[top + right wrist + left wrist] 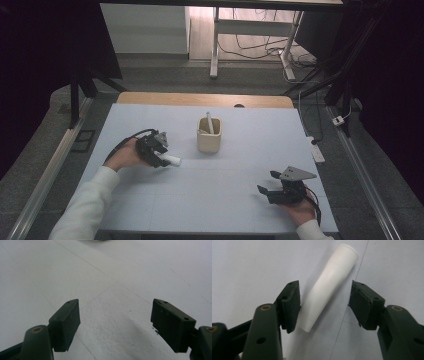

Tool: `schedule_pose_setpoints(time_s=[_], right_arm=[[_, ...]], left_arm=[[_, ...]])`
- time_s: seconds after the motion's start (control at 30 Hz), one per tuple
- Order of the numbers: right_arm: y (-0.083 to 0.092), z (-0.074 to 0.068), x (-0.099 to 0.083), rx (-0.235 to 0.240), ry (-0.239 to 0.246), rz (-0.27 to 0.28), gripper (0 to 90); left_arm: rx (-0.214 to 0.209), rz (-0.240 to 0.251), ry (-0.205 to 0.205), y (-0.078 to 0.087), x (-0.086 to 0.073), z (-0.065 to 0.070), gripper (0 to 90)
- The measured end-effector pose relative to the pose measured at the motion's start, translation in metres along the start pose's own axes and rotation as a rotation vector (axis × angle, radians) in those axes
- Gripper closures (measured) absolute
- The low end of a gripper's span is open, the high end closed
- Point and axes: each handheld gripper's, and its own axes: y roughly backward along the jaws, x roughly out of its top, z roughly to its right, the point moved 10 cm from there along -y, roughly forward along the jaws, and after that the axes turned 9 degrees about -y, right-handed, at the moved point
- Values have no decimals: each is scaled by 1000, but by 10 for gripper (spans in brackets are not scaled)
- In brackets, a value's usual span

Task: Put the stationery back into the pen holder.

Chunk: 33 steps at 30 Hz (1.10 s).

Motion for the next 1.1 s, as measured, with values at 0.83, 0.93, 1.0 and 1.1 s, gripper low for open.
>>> schedule_pose_setpoints(time_s=[0.83,0.93,1.0,1.1], right_arm=[[2,-1,3,-3,5,16,239],[3,-3,5,5,3,28,241],[4,-5,6,5,8,31,242],[6,-8,10,6,22,42,247]], left_arm=[[-49,52,-99,2,7,11,701],[-33,58,-107,8,17,19,701],[-22,80,-109,12,26,28,701],[-24,108,-105,14,38,38,701]])
